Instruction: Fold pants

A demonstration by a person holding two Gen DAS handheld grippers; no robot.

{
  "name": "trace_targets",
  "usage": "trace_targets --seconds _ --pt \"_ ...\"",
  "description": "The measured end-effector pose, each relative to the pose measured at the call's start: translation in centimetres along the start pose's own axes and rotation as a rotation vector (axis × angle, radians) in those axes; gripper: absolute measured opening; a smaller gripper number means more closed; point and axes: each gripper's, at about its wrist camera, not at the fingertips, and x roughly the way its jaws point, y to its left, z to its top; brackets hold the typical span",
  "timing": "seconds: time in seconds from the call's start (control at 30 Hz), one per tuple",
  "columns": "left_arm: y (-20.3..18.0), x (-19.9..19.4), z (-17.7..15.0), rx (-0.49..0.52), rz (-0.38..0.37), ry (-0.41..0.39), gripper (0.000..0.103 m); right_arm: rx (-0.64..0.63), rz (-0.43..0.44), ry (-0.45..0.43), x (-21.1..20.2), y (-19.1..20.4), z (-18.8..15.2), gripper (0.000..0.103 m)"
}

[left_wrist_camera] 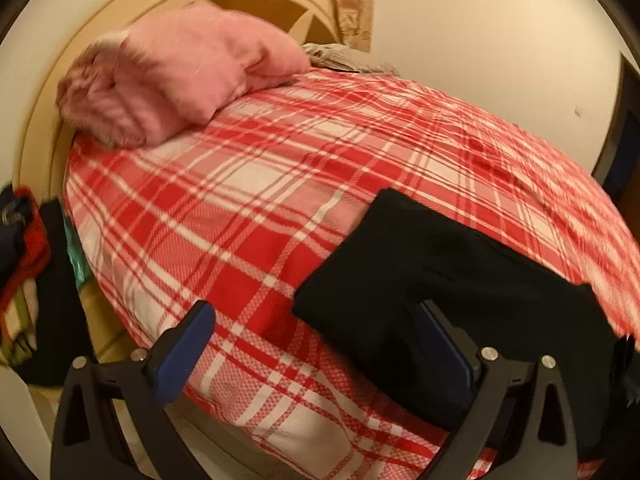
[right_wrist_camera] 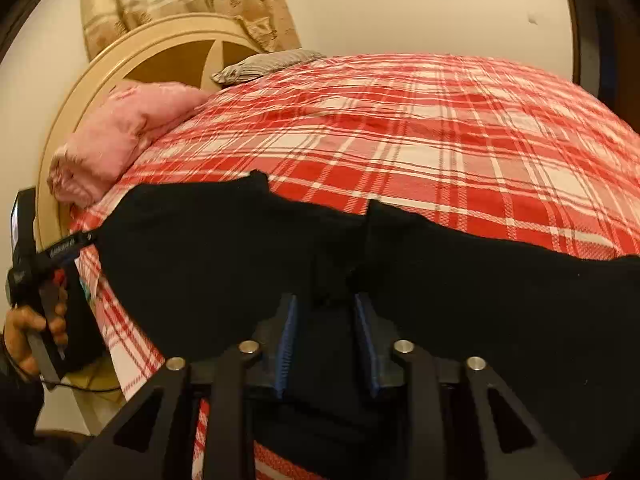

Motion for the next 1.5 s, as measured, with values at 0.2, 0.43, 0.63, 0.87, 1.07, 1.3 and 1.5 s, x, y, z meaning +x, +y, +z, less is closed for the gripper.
trace_targets --seconds 0.2,0.43,0.63,0.87,1.07,1.3,1.5 --pt "1.1 0.7 -0.4 -0.106 -0.080 0.033 0.102 0.004 0.021 -0.102 -3.3 1.3 0.3 0.038" --pt "1.6 2.7 -0.9 -0.247 -0.172 0.065 0.101 -0.003 0.030 -0.140 -4.8 1.9 0.6 0.038" --pt "1.5 2.6 -0.3 -0.288 -0.190 0.001 0.083 0.034 0.045 -0.102 -4.4 1.4 0.3 0.038" --pt "0.7 3.1 0.0 -0.226 -0.179 -0.015 0.059 0.066 0.038 -0.091 -4.5 0.9 0.2 0.038" --pt "1.3 1.8 1.0 -0.236 -0.258 -0.008 0.015 0.128 0.016 -0.124 -5.7 -0.7 0.3 0.038" --pt "-4.8 -4.3 3.1 -0.006 -0.351 -0.178 0.015 0.240 -0.021 -0.172 -7.8 -4.3 0.2 0.038" --pt "-12.6 -8.1 3.9 0.167 -0.511 -0.225 0.015 0.326 -0.078 -0.214 -10.3 -8.0 -0.8 0.038"
